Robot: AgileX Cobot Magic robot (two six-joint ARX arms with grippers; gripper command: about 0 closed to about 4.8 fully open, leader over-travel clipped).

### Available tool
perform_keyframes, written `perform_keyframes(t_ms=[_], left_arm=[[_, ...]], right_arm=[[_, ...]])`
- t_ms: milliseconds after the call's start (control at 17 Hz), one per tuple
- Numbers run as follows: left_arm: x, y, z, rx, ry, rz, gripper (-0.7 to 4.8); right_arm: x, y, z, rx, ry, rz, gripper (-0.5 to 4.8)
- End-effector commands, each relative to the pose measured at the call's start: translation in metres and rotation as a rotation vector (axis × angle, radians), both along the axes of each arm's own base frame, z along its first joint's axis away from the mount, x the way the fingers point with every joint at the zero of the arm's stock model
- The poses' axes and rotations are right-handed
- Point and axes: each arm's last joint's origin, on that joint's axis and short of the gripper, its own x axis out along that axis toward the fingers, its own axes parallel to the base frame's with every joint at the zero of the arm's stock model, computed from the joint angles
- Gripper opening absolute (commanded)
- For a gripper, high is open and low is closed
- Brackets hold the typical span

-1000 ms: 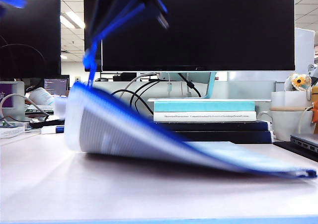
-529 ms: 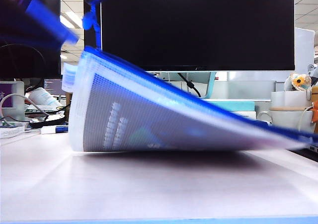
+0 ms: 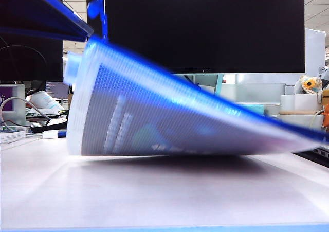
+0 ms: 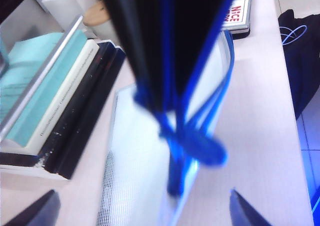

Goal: Pick up the transparent plastic file bag with a blue zipper and close its zipper.

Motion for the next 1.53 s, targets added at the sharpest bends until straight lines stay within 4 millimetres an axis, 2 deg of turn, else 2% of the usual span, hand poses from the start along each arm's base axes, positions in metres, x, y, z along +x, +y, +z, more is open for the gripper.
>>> perform_keyframes(t_ms=[59, 353, 588, 706, 765, 823, 882, 1176, 1529], left_arm=[[0.004, -0.002, 0.0, -0.014, -0.009, -0.008, 4.79], [0.006, -0.007, 0.001, -0.041, 0.001, -0.004, 4.75], [0.009, -0.015, -0.004, -0.024, 0.011, -0.01, 2.97], [0.01, -0.017, -0.009, 0.004, 0.034, 0.013, 2.9], [0.01, -0.018, -0.01, 0.009, 0.035, 0.008, 2.52], [0.012, -0.018, -0.012, 0.017, 0.029, 0.003, 1.6], [0.015, -0.019, -0.015, 0.024, 0.039, 0.009, -0.1], [0.015, -0.018, -0.014, 0.032, 0.04, 0.036, -0.05], [0.009, -0.015, -0.005, 0.006, 0.01, 0.035, -0.05]], right_arm=[[-0.004, -0.003, 0.014, 0.081, -0.034, 0.027, -0.06], [-0.006, -0.004, 0.018, 0.104, -0.032, 0.031, -0.06], [-0.006, -0.005, 0.019, 0.11, -0.034, 0.033, -0.06], [-0.007, -0.006, 0.019, 0.107, -0.031, 0.034, -0.06], [-0.008, -0.006, 0.02, 0.106, -0.032, 0.034, -0.06], [-0.008, -0.007, 0.021, 0.105, -0.039, 0.029, -0.06], [-0.009, -0.008, 0.022, 0.109, -0.045, 0.031, -0.06], [-0.006, -0.014, 0.022, 0.075, -0.073, 0.005, -0.06], [0.001, -0.027, 0.014, -0.14, -0.187, -0.123, -0.06]])
